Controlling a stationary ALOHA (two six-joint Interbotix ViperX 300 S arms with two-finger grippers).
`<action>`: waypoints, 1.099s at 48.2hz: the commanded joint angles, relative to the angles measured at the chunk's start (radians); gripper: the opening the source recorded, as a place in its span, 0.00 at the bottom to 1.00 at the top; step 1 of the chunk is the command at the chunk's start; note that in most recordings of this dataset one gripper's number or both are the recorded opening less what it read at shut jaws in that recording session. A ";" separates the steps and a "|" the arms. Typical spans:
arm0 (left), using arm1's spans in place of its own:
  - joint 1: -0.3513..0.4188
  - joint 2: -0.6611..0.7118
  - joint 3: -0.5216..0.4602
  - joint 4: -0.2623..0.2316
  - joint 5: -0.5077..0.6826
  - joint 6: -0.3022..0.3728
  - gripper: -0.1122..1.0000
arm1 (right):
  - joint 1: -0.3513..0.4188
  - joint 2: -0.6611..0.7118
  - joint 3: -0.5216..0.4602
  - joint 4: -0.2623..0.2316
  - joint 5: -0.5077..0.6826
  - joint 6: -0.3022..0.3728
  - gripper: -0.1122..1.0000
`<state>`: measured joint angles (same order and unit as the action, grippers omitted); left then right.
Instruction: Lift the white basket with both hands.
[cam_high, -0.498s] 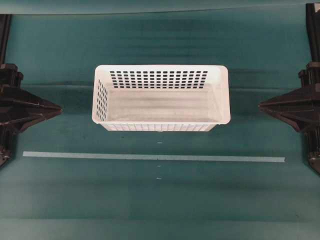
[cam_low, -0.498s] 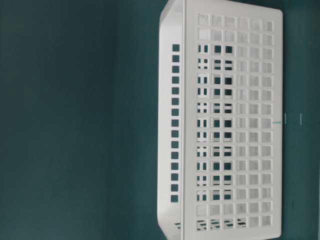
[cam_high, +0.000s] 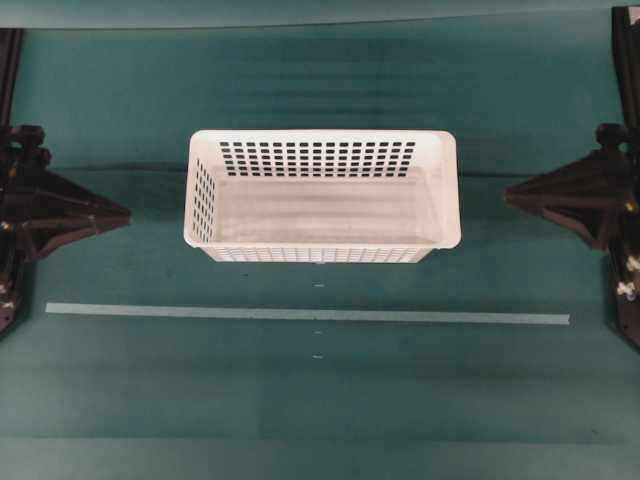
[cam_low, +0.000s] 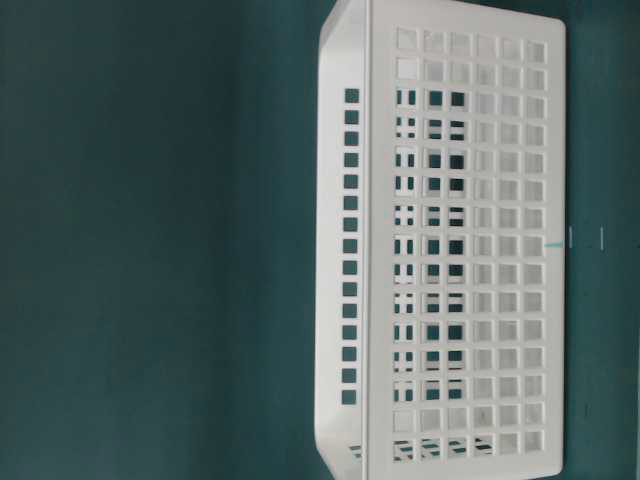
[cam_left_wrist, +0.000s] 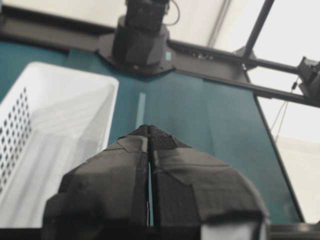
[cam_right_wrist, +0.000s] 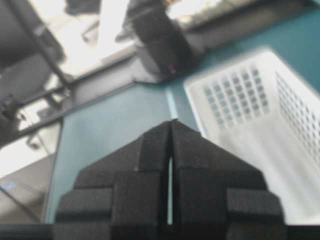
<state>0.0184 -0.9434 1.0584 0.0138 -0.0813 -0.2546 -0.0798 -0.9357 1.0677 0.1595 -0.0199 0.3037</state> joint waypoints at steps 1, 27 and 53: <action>0.017 0.031 -0.080 0.003 0.048 -0.051 0.07 | -0.057 0.037 -0.086 0.014 0.120 0.072 0.09; 0.098 0.238 -0.295 0.006 0.423 -0.673 0.07 | -0.235 0.267 -0.316 0.012 0.641 0.515 0.09; 0.178 0.543 -0.534 0.006 0.838 -0.781 0.07 | -0.259 0.640 -0.606 -0.095 1.092 0.534 0.09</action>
<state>0.1963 -0.4280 0.5752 0.0169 0.6949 -1.0339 -0.3421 -0.3359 0.5123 0.0905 1.0186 0.8406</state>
